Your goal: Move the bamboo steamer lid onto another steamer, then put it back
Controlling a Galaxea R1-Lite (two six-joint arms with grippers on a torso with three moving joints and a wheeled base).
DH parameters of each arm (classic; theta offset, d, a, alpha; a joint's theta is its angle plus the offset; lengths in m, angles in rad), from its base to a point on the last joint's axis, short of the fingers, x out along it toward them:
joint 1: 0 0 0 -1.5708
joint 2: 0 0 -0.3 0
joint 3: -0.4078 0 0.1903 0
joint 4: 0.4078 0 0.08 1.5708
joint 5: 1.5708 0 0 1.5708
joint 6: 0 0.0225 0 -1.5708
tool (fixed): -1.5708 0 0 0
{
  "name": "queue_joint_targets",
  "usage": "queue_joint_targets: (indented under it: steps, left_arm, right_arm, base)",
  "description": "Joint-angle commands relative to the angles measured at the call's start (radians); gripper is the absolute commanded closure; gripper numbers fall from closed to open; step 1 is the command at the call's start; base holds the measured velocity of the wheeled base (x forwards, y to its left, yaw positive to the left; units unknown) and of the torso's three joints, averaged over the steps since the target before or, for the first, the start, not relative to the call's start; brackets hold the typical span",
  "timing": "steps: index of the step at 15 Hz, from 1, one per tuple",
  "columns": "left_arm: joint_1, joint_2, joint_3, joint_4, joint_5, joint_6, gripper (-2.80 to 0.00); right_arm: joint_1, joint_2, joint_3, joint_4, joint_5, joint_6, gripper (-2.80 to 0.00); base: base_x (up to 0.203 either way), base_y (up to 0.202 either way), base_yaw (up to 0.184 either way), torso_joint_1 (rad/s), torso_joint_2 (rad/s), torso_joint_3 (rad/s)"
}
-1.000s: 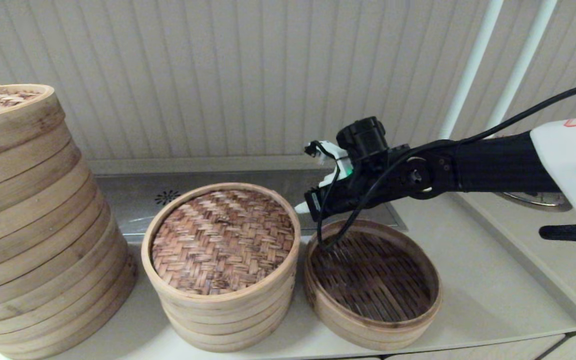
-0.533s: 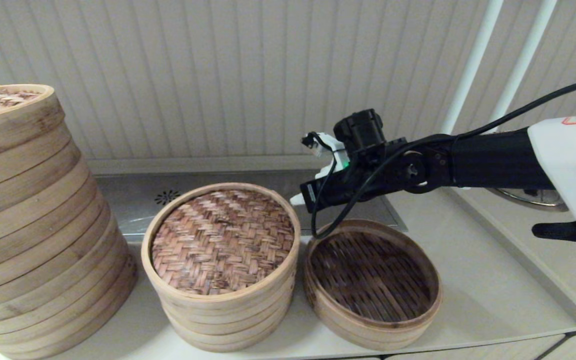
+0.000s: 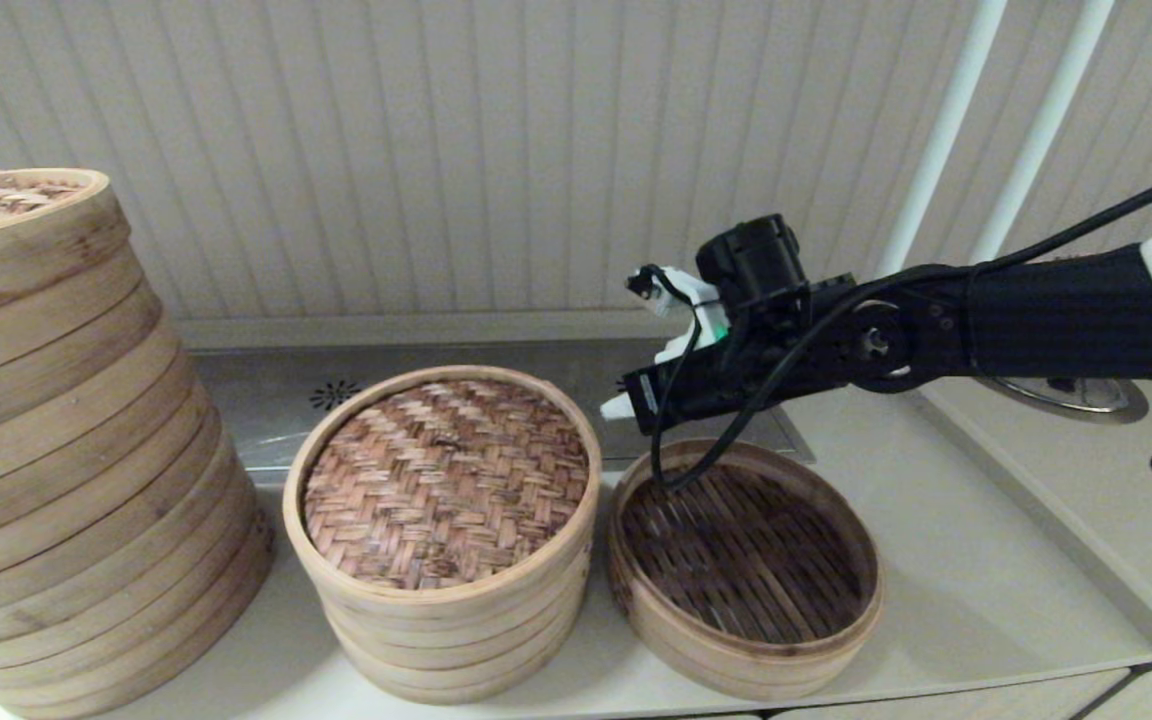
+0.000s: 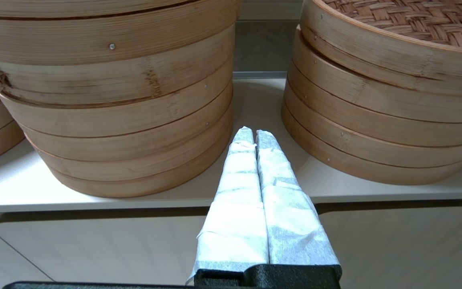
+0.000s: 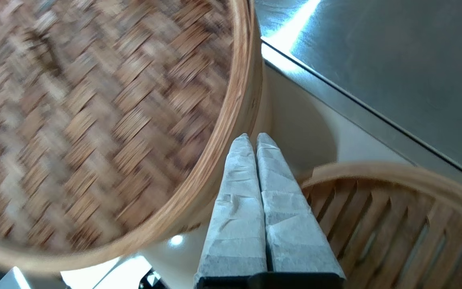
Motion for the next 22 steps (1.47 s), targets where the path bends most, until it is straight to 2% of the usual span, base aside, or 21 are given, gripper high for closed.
queue_joint_targets:
  steps: [1, 4, 11, 16, 22]
  left_arm:
    - [0.0, 0.002, 0.0, 0.001, 0.001, 0.0, 0.0]
    - [0.0, 0.002, 0.0, 0.001, 0.001, 0.0, 0.0]
    - [0.0, 0.002, 0.0, 0.001, 0.001, 0.0, 0.0]
    - [0.0, 0.002, 0.0, 0.0, 0.001, 0.0, 0.0]
    - [0.0, 0.002, 0.0, 0.001, 0.001, 0.0, 0.0]
  right_arm:
    - [-0.009, -0.053, 0.047, 0.001, 0.003, -0.001, 0.0]
    - [-0.004, -0.077, 0.143, -0.001, 0.002, -0.009, 0.0]
    - [0.024, -0.088, 0.243, -0.002, 0.006, -0.018, 0.0]
    - [0.049, -0.072, 0.204, -0.002, 0.006, -0.017, 0.0]
    - [0.055, 0.016, 0.083, 0.0, 0.007, -0.016, 0.0]
  base:
    - [0.0, 0.0, 0.0, 0.0, 0.0, 0.0]
    - [0.0, 0.0, 0.0, 0.0, 0.0, 0.0]
    - [0.0, 0.0, 0.0, 0.0, 0.0, 0.0]
    - [0.0, 0.0, 0.0, 0.0, 0.0, 0.0]
    - [0.0, 0.0, 0.0, 0.0, 0.0, 0.0]
